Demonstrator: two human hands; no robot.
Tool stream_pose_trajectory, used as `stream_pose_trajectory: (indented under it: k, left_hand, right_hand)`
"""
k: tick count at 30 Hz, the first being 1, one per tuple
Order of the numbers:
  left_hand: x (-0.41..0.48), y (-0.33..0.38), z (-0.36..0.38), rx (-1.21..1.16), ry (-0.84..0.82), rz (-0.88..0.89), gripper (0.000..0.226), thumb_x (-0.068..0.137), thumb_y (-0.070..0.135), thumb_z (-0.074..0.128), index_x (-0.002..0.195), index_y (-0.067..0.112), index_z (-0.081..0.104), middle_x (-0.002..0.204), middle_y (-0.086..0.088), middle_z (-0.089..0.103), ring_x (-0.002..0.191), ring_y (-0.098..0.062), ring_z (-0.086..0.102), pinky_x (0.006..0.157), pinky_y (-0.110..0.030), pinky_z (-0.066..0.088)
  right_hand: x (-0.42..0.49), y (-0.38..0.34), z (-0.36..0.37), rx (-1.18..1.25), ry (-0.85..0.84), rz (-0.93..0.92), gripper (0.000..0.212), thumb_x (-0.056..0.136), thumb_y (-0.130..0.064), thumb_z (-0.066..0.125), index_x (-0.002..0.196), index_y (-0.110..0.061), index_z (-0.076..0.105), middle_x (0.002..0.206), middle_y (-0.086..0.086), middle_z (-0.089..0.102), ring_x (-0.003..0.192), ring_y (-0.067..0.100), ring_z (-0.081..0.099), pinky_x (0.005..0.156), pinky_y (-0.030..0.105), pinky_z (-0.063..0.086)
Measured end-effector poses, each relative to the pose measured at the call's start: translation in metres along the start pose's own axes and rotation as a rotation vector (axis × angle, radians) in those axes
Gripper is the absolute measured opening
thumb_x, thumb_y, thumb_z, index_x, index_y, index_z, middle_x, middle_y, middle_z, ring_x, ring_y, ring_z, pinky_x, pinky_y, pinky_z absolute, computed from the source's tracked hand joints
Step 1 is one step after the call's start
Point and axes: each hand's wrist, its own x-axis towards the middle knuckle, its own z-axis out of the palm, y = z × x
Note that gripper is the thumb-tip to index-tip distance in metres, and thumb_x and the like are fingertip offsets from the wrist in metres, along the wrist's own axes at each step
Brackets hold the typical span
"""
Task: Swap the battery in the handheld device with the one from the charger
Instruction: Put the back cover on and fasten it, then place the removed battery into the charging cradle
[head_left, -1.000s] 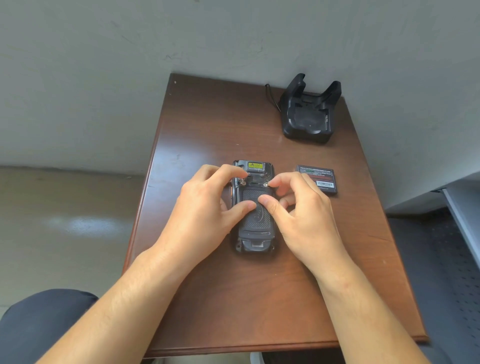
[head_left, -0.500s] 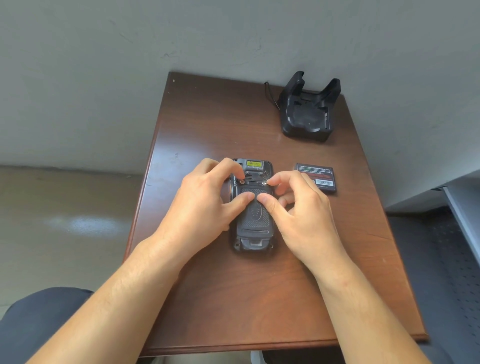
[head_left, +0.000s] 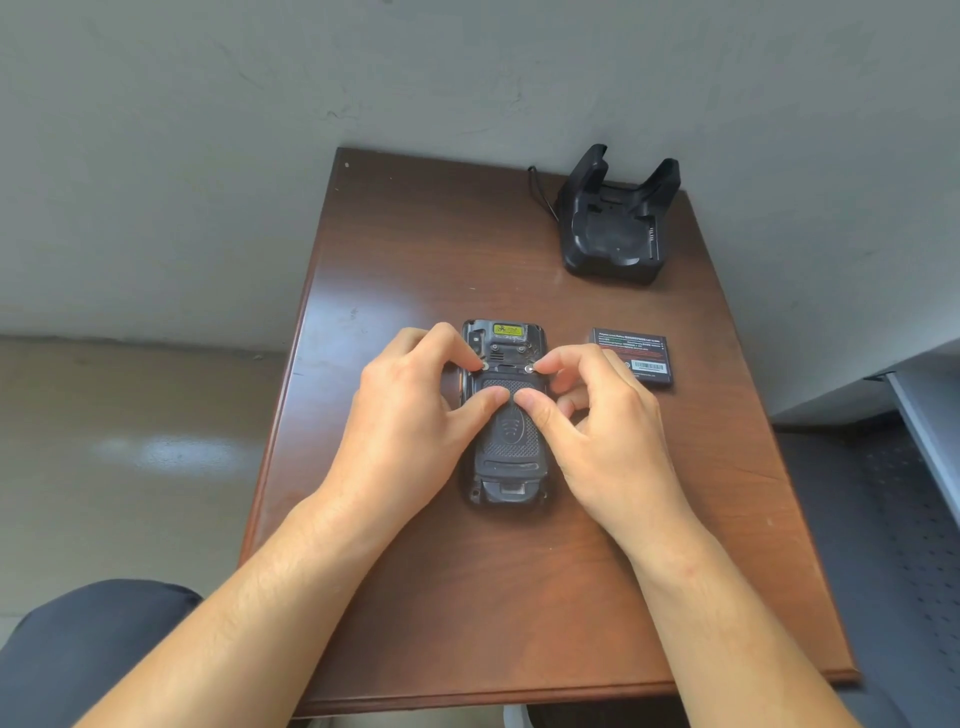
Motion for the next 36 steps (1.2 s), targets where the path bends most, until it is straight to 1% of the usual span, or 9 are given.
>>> stream_pose_trajectory:
  k: [6,10,16,19,21,24,27,32,36]
  left_hand:
    - [0.000,0.002,0.001,-0.008,-0.002,-0.017,0.024,0.079,0.041,0.076,0.087,0.030,0.057,0.099,0.009,0.055,0.059,-0.015,0.063,0.067,-0.041,0.057]
    - [0.000,0.004,-0.001,-0.012,-0.012,-0.034,0.023,0.079,0.040,0.077,0.085,0.031,0.056,0.097,0.011,0.055,0.054,-0.014,0.064,0.068,-0.040,0.056]
    - [0.003,0.005,-0.004,-0.005,-0.051,-0.051,0.025,0.077,0.039,0.078,0.093,0.036,0.060,0.099,0.011,0.058,0.047,-0.012,0.063,0.076,-0.024,0.051]
    - [0.006,0.005,-0.006,-0.030,-0.088,-0.070,0.028,0.076,0.041,0.077,0.097,0.038,0.060,0.100,0.013,0.057,0.048,-0.014,0.063,0.075,-0.032,0.056]
    - [0.008,0.005,-0.007,-0.035,-0.109,-0.077,0.031,0.075,0.042,0.078,0.099,0.041,0.059,0.100,0.013,0.055,0.050,-0.015,0.064,0.076,-0.036,0.057]
    - [0.010,0.005,-0.008,-0.036,-0.125,-0.080,0.033,0.075,0.042,0.078,0.100,0.044,0.057,0.099,0.015,0.054,0.052,-0.015,0.064,0.078,-0.037,0.056]
    - [0.012,0.004,-0.010,-0.039,-0.138,-0.061,0.037,0.076,0.041,0.079,0.104,0.049,0.055,0.097,0.016,0.053,0.058,-0.011,0.062,0.075,-0.037,0.056]
    - [0.016,0.003,-0.012,0.002,-0.157,-0.029,0.045,0.077,0.043,0.077,0.111,0.054,0.050,0.095,0.016,0.054,0.086,0.000,0.057,0.074,-0.015,0.039]
    - [0.018,0.004,-0.012,0.018,-0.178,-0.029,0.049,0.078,0.041,0.077,0.116,0.054,0.049,0.095,0.016,0.053,0.081,-0.001,0.056,0.074,-0.018,0.038]
  right_hand:
    - [0.000,0.001,0.000,0.001,0.004,-0.009,0.022,0.086,-0.029,0.080,0.103,-0.027,0.066,0.092,-0.001,0.064,0.076,0.013,0.063,0.080,0.033,0.054]
    - [0.000,0.001,-0.001,-0.027,0.002,-0.038,0.022,0.087,-0.029,0.078,0.105,-0.027,0.066,0.093,-0.001,0.062,0.073,0.011,0.062,0.079,0.024,0.050]
    - [0.010,0.001,-0.023,-0.089,0.013,-0.114,0.028,0.091,-0.034,0.073,0.116,-0.024,0.067,0.099,-0.007,0.062,0.078,0.010,0.063,0.074,0.018,0.048]
    - [0.030,0.010,-0.056,-0.269,-0.066,-0.147,0.052,0.089,-0.042,0.074,0.136,-0.026,0.058,0.124,-0.006,0.057,0.110,0.011,0.059,0.092,0.027,0.048]
    - [0.046,0.016,-0.077,-0.458,-0.214,-0.138,0.073,0.087,-0.050,0.072,0.151,-0.030,0.043,0.141,-0.009,0.046,0.132,0.013,0.043,0.106,0.035,0.045]
    - [0.065,0.021,-0.096,-0.607,-0.384,-0.136,0.087,0.084,-0.055,0.073,0.157,-0.032,0.032,0.145,-0.014,0.037,0.139,0.012,0.032,0.110,0.045,0.045]
    - [0.078,0.022,-0.103,-0.674,-0.494,-0.161,0.087,0.083,-0.054,0.075,0.157,-0.030,0.034,0.140,-0.017,0.038,0.134,0.010,0.034,0.109,0.041,0.045]
    - [0.085,0.021,-0.097,-0.695,-0.548,-0.187,0.071,0.086,-0.046,0.076,0.149,-0.034,0.045,0.132,-0.019,0.045,0.126,0.009,0.043,0.102,0.033,0.046]
    - [0.086,0.019,-0.093,-0.720,-0.559,-0.188,0.058,0.087,-0.045,0.073,0.140,-0.038,0.052,0.127,-0.019,0.049,0.120,0.011,0.049,0.097,0.038,0.050]
